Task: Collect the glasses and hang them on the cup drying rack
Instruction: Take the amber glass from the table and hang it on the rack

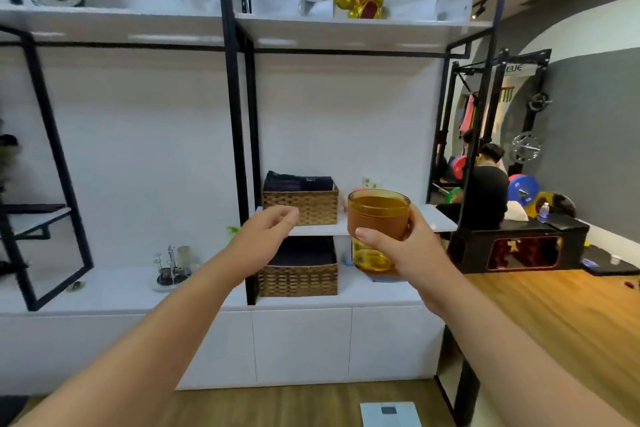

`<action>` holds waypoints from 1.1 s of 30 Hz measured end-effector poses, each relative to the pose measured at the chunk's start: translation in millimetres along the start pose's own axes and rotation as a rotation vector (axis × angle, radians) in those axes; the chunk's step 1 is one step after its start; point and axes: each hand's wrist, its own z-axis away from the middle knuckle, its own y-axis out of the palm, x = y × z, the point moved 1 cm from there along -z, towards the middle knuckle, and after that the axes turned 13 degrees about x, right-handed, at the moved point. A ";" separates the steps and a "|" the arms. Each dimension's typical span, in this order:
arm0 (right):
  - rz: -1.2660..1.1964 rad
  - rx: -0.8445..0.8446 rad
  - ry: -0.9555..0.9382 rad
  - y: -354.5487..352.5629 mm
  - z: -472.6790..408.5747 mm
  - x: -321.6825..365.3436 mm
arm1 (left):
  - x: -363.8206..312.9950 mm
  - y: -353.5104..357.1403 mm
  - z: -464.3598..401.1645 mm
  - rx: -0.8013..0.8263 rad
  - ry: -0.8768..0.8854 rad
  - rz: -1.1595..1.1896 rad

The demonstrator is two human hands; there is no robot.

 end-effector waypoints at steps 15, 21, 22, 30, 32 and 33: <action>-0.059 0.249 -0.059 44.9 -279.2 -76.2 | 79.3 -109.3 -162.3 -0.290 -0.105 -0.057; -0.114 0.472 -0.084 66.5 -378.2 -94.2 | 107.5 -139.3 -205.4 -0.457 -0.228 -0.078; -0.124 0.508 -0.091 71.6 -392.9 -95.8 | 111.6 -144.4 -209.0 -0.487 -0.247 -0.083; -0.197 0.707 -0.131 146.7 -473.4 -122.7 | 150.9 -190.5 -210.2 -0.642 -0.407 -0.170; -0.215 0.737 -0.129 174.8 -486.6 -130.9 | 162.4 -207.5 -208.0 -0.663 -0.411 -0.182; -0.223 0.751 -0.130 190.0 -493.1 -134.0 | 169.9 -217.3 -207.0 -0.672 -0.407 -0.185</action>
